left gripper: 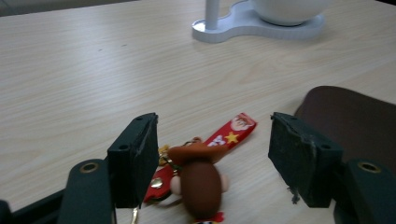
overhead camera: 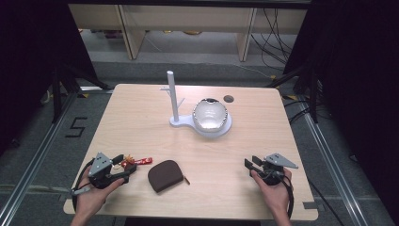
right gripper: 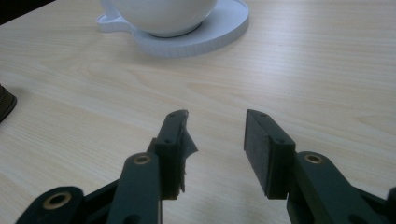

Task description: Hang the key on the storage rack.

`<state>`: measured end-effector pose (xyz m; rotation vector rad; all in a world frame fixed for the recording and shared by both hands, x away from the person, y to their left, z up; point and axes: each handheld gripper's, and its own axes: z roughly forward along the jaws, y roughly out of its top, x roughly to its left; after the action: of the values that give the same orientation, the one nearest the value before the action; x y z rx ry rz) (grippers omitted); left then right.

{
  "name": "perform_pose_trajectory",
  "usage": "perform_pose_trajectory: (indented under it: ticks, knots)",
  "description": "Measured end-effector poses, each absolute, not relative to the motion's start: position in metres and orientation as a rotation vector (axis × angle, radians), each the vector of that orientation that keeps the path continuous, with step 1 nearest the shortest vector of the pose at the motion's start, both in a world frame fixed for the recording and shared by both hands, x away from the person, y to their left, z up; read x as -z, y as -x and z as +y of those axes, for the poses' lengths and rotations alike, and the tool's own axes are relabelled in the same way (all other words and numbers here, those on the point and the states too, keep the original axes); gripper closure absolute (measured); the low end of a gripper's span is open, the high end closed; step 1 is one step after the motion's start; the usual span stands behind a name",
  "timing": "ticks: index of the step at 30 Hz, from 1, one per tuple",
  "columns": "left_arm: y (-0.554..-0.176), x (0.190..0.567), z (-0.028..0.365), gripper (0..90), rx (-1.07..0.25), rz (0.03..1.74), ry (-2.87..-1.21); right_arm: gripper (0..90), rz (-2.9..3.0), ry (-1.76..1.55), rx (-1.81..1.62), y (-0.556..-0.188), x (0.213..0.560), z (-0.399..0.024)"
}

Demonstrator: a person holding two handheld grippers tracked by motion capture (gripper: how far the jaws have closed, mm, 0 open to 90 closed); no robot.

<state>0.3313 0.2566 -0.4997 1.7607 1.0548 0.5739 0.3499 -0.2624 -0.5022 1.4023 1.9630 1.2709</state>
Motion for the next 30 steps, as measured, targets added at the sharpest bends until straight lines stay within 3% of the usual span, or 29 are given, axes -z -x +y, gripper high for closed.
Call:
perform_pose_trajectory:
  ticks: [13,30]
  knots:
    - [-0.337,0.481,0.222,32.9,-0.269,0.978,-1.955,57.5,2.016,-1.417,-1.256,-0.352,0.493,-0.245]
    - [-0.36,0.485,0.204,33.5,-0.108,1.031,-2.084,55.8,2.089,-1.385,-1.251,-0.351,0.488,-0.23]
